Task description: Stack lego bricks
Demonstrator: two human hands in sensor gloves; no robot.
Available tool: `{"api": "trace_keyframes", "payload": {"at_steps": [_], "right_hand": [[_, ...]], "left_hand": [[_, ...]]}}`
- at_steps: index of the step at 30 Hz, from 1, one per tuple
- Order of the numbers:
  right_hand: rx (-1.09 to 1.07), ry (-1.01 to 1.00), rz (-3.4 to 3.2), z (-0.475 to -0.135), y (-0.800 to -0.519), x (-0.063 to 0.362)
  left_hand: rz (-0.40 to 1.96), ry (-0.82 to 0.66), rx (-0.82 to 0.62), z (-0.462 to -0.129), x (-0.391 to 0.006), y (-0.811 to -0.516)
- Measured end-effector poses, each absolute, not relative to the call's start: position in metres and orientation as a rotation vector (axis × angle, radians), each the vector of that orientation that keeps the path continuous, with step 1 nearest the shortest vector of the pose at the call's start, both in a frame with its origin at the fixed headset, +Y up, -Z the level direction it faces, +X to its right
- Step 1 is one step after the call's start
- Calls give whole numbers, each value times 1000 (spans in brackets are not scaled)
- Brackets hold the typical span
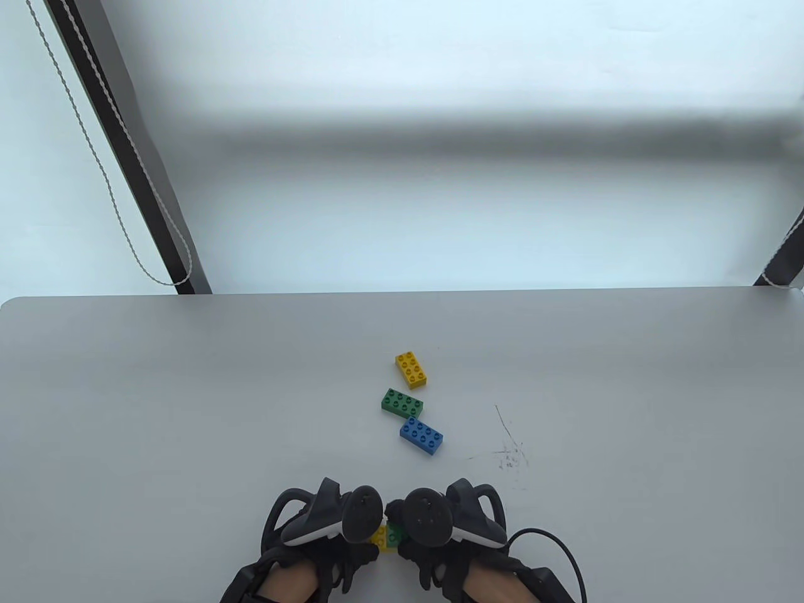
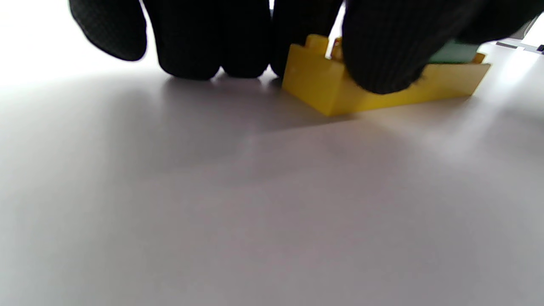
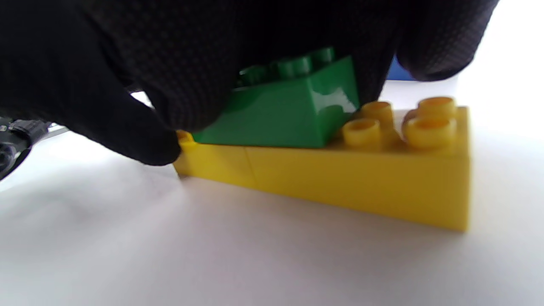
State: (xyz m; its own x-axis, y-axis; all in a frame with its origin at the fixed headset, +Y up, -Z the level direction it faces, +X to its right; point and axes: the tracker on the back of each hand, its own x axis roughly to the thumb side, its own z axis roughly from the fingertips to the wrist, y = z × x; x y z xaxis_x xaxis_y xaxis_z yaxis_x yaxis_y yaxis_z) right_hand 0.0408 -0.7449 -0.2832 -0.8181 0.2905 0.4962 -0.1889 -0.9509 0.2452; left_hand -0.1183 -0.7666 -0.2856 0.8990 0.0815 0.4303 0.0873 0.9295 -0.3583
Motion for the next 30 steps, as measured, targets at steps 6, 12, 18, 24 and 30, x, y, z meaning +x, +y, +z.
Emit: {"api": "trace_keyframes", "payload": {"at_steps": [6,12,18,24,30], "right_hand": [[764,370,2648,-304,-740,45],[690,316,2698,-336,-727,49],[529,222,2753,-385,-717,50],[348,143,2827,-432,-719,48],[214,75,2931,-468,-723,37]], "left_hand": [[2,-455,-387,-286,-119,-767],[7,-455,-390,-286,-120,-767],[9,-455,-393,-287,-120,-767],[12,-456,-397,-287,-120,-767],[20,-462,-410,-289,-121,-767]]}}
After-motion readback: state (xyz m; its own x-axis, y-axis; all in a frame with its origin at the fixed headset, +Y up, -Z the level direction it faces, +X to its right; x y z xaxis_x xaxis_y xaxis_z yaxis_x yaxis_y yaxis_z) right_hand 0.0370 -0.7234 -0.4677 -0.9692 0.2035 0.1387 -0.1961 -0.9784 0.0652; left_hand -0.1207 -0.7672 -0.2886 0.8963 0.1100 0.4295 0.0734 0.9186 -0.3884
